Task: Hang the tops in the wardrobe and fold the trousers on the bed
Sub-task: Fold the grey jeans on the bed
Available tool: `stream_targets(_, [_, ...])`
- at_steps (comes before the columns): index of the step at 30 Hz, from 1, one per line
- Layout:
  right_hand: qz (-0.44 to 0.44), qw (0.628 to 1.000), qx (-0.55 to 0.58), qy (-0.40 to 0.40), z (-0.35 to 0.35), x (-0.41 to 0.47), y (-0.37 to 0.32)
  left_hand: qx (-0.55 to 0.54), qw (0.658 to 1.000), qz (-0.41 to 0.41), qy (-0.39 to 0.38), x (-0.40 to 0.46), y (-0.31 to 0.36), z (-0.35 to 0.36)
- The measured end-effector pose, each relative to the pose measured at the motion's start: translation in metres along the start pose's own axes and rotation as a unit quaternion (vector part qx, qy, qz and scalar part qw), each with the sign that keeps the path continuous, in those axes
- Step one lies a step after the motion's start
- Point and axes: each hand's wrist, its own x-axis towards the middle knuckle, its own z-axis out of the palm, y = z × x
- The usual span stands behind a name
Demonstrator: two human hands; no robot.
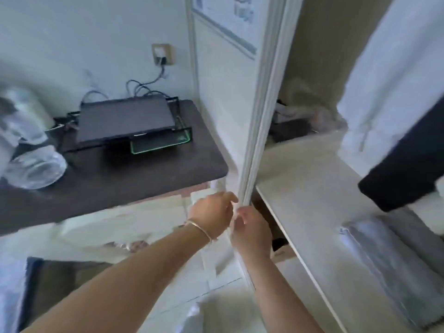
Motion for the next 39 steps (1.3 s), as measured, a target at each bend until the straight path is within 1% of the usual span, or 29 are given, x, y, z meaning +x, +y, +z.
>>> stream_targets(3, [-0.097, 0.995, 0.022, -0.025, 0.013, -0.036, -0.088, -0.023, 0.993, -0.074, 0.094, -0.068, -0.048, -0.056])
stream_targets(6, [-0.176, 0.982, 0.045, -0.045, 0.04, -0.091, -0.166, -0.067, 0.968, -0.157, 0.185, -0.144, -0.098, -0.103])
stream_targets(8, [-0.252, 0.961, 0.059, -0.101, 0.066, -0.141, -0.213, -0.081, 0.943, -0.236, 0.218, -0.207, -0.143, -0.128])
stream_targets(11, [-0.347, 0.912, 0.054, -0.213, 0.114, -0.223, -0.264, -0.082, 0.897, -0.368, 0.229, -0.318, -0.21, -0.141])
stream_targets(14, [-0.411, 0.846, 0.047, -0.337, 0.179, -0.342, -0.304, -0.092, 0.826, -0.504, 0.237, -0.469, -0.268, -0.13])
stream_targets(17, [-0.452, 0.779, -0.001, -0.435, 0.236, -0.477, -0.323, -0.12, 0.745, -0.607, 0.25, -0.613, -0.298, -0.105])
stream_targets(19, [-0.475, 0.726, -0.044, -0.496, 0.265, -0.558, -0.325, -0.138, 0.69, -0.661, 0.261, -0.694, -0.304, -0.086])
stream_targets(21, [-0.499, 0.676, -0.074, -0.537, 0.287, -0.628, -0.325, -0.159, 0.638, -0.705, 0.264, -0.763, -0.309, -0.064])
stream_targets(25, [-0.541, 0.575, -0.12, -0.602, 0.32, -0.728, -0.325, -0.213, 0.531, -0.768, 0.288, -0.869, -0.308, -0.024])
stream_targets(29, [-0.58, 0.49, -0.173, -0.628, 0.361, -0.805, -0.326, -0.246, 0.429, -0.818, 0.295, -0.948, -0.311, 0.01])
stream_targets(33, [-0.608, 0.404, -0.227, -0.645, 0.399, -0.865, -0.323, -0.25, 0.304, -0.858, 0.331, -1.011, -0.315, 0.034])
stream_targets(34, [-0.619, 0.383, -0.237, -0.643, 0.406, -0.879, -0.323, -0.25, 0.281, -0.864, 0.334, -1.023, -0.315, 0.038])
stream_targets(36, [-0.646, 0.337, -0.255, -0.636, 0.419, -0.91, -0.323, -0.254, 0.246, -0.874, 0.334, -1.05, -0.316, 0.047])
stream_targets(38, [-0.66, 0.309, -0.263, -0.632, 0.431, -0.943, -0.326, -0.261, 0.219, -0.88, 0.331, -1.076, -0.32, 0.057])
stream_targets(39, [-0.665, 0.299, -0.265, -0.631, 0.438, -0.961, -0.327, -0.262, 0.212, -0.884, 0.325, -1.089, -0.323, 0.063])
